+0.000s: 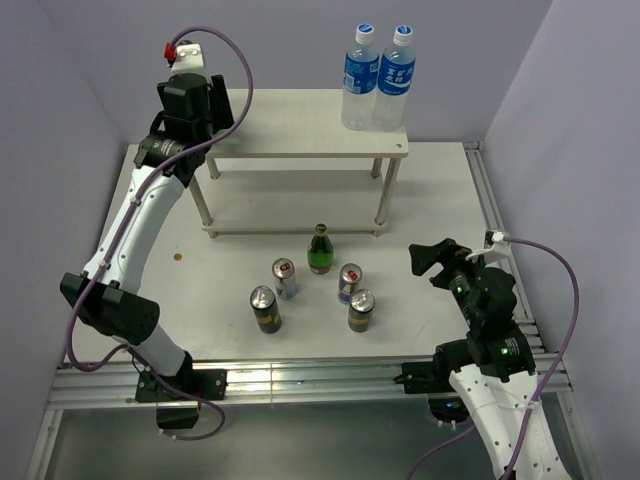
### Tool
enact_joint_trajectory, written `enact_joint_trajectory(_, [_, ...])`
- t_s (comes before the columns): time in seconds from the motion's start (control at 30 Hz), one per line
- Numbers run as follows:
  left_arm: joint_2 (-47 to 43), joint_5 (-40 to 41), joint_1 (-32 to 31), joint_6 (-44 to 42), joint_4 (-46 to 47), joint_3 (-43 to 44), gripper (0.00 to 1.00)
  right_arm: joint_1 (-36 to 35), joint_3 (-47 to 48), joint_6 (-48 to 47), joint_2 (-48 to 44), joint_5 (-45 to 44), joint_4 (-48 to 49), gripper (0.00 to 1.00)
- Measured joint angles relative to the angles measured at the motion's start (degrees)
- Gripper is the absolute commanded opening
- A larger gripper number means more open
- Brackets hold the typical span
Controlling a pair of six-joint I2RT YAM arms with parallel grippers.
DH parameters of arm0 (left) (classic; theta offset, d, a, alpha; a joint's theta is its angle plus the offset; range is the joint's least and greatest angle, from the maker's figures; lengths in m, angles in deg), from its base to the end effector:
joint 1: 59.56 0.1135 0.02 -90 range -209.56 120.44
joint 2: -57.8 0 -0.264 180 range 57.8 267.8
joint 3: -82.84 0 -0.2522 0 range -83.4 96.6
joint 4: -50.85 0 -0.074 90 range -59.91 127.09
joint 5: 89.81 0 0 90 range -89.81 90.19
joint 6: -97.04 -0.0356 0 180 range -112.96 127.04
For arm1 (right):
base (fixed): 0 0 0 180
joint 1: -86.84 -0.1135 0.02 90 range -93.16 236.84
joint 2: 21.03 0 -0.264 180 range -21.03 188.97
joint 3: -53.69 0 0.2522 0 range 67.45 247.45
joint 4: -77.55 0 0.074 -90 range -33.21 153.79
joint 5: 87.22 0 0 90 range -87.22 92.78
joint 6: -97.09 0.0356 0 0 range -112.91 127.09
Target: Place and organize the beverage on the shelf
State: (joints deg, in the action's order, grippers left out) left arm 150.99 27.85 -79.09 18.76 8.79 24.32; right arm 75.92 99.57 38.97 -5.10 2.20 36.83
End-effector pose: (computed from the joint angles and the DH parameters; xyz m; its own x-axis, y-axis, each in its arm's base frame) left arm 0.3441 -0.1045 0.4715 -0.1935 -0.1223 -0.9735 -0.1717 0.9811 -0.0891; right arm 0.0907 0.0171 0.2914 -0.2507 0.4895 -0.8352 -0.0557 0.8540 0.5172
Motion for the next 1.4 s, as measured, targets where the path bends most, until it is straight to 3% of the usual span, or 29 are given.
enact_joint_trajectory(0.07, [-0.7,-0.5,0.8,0.1,0.5,-1.0,0.02,0.0,0.0,0.0,0.0,0.0,0.0,0.98])
enact_joint_trajectory(0.17, [-1.8,-0.8,1.6,0.2,1.5,-2.7,0.13,0.0,0.0,0.0,-0.1,0.0,0.0,0.98])
enact_joint_trajectory(0.5, [-5.9,-2.1,1.8,0.4,4.4,-8.1,0.57,0.0,0.0,0.0,-0.5,0.0,0.0,0.98])
enact_joint_trajectory(0.67, [-6.5,-3.0,1.8,0.4,5.0,-9.0,0.66,0.0,0.0,0.0,-0.6,0.0,0.0,0.98])
enact_joint_trajectory(0.73, [-6.5,-3.5,1.8,0.4,5.1,-9.0,0.73,0.0,-0.1,0.0,-0.8,0.0,0.0,0.98])
enact_joint_trajectory(0.77, [-6.5,-3.8,1.8,0.4,5.1,-9.0,0.81,0.0,-0.2,0.0,-0.9,0.0,0.0,0.98])
enact_joint_trajectory(1.0, [-6.1,-5.4,1.8,1.0,5.5,-8.9,0.98,-0.1,-0.3,0.0,-1.2,0.0,0.0,0.98])
enact_joint_trajectory(1.4, [-6.8,-2.3,-1.0,0.8,4.8,-8.9,0.99,-0.1,-0.3,0.0,-1.4,0.0,0.0,0.98])
